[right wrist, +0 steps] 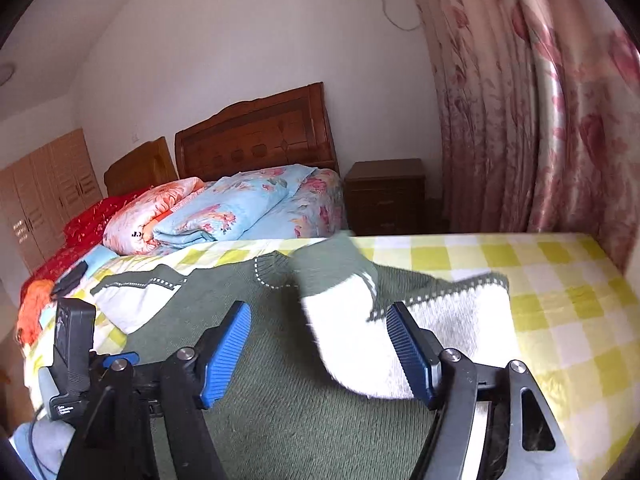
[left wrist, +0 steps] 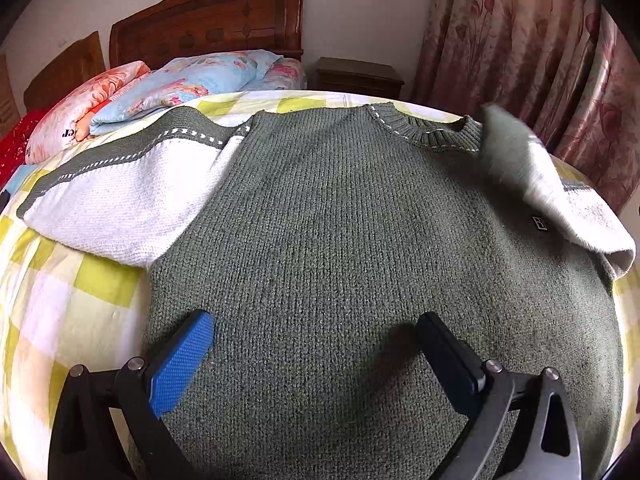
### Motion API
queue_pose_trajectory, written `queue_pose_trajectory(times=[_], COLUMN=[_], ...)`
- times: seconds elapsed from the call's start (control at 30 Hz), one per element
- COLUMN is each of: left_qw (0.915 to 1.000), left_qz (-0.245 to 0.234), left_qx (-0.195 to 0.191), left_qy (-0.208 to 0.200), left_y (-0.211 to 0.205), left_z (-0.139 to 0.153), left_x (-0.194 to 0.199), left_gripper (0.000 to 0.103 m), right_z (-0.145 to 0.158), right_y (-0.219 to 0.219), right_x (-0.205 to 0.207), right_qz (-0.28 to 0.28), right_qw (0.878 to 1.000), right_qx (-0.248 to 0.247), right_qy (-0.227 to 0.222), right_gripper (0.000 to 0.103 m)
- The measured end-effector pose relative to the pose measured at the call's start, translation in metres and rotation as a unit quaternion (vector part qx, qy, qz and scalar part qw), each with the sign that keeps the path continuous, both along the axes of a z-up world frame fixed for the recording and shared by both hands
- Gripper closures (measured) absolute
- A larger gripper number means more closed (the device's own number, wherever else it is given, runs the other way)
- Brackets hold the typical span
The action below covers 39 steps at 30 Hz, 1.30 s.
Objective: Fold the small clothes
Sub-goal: 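Grasp the white sleeve cuff with the right tool and lift it, then fold the sleeve across the body with the right tool while the left tool grasps the body edge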
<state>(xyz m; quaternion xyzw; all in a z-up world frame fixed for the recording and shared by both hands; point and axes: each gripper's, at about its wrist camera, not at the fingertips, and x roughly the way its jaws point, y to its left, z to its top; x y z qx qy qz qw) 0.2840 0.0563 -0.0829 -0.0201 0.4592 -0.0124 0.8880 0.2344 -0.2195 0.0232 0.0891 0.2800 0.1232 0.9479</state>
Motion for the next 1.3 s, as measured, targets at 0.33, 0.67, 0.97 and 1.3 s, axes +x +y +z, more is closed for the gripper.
queue_pose_trajectory(times=[0.33, 0.67, 0.97, 1.3], left_qw=[0.9765, 0.9155, 0.9332, 0.9448], left_qz=[-0.033, -0.043, -0.082, -0.124], left_qx=[-0.210, -0.395, -0.347, -0.302], left_qy=[0.036, 0.060, 0.048, -0.027], left_y=[0.006, -0.018, -0.063, -0.055], left_z=[0.019, -0.003, -0.001, 0.080], left_x=[0.026, 0.118, 0.133, 0.077], left_gripper=[0.012, 0.014, 0.058, 0.090], right_z=[-0.066, -0.068, -0.070, -0.067], right_y=[-0.044, -0.010, -0.020, -0.028], right_x=[-0.033, -0.032, -0.030, -0.035], right_qz=[-0.049, -0.035, -0.037, -0.047], right_qw=[0.993, 0.997, 0.997, 0.997], right_qx=[0.063, -0.014, 0.018, 0.036], right_qy=[0.091, 0.069, 0.071, 0.056], right_gripper=[0.000, 0.000, 0.000, 0.000])
